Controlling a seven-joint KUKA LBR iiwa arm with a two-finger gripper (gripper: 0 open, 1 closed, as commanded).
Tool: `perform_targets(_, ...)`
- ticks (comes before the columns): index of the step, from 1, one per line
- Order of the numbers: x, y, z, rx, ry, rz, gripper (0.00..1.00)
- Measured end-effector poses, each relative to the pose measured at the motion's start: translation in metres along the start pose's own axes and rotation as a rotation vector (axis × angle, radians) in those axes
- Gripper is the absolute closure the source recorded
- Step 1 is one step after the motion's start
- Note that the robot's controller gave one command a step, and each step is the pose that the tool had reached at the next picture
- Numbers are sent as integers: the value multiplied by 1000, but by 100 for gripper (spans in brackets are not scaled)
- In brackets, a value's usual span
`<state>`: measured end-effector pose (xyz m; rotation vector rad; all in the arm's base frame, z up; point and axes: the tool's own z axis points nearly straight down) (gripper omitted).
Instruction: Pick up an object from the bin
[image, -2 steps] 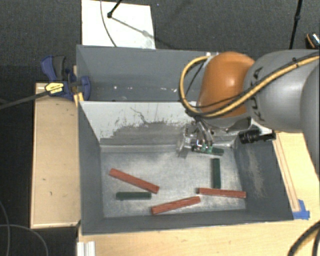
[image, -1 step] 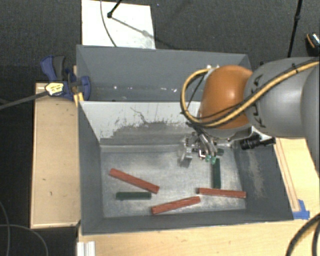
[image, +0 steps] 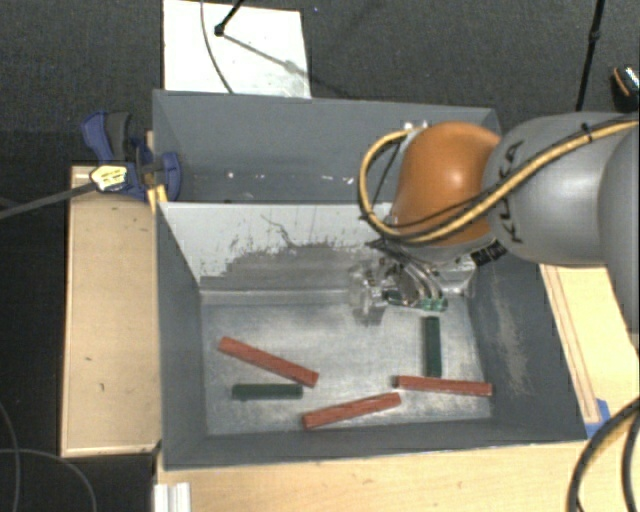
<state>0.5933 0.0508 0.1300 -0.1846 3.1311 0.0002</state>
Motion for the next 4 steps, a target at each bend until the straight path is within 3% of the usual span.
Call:
perform_targets(1,0,1,0,-1,0,3,0)
perform_targets(2,43,-103,28,0,6,-32,0)
perform_targets(3,102,-67,61,-3,9,-162,0)
perform_targets(4,99,-68,59,-2,3,-159,100)
